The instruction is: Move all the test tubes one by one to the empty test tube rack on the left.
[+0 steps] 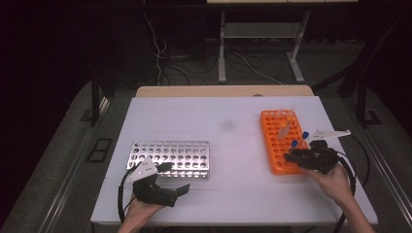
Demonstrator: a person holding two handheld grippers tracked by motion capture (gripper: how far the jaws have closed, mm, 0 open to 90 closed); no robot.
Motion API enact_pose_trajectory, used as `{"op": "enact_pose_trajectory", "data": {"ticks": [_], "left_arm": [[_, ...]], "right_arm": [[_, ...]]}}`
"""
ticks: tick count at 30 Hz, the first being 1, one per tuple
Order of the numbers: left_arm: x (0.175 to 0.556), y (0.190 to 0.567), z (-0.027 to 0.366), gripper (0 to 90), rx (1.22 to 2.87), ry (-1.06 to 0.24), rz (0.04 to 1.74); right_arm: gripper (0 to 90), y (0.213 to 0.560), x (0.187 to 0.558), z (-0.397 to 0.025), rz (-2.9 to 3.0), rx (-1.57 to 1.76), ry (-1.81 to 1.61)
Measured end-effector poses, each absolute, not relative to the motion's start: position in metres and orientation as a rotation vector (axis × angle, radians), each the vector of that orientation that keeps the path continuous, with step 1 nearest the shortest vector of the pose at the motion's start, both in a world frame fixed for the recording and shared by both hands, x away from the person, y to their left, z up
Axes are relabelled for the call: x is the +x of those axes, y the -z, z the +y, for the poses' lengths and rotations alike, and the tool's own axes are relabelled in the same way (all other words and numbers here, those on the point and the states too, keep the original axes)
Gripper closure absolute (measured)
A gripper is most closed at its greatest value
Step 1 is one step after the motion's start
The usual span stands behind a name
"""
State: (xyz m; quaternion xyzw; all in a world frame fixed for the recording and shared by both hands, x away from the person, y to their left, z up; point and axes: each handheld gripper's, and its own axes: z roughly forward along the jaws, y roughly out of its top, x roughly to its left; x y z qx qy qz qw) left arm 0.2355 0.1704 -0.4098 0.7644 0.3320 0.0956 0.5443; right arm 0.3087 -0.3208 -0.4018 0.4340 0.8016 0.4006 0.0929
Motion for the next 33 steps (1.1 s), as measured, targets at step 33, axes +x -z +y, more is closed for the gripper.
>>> {"op": "enact_pose_trajectory", "data": {"ticks": [33], "left_arm": [[0.236, 0.407, 0.170, 0.0, 1.829, -0.218, 0.787]], "right_arm": [[76.5, 0.359, 0.307, -0.315, 2.373, 1.169, -1.205]]}}
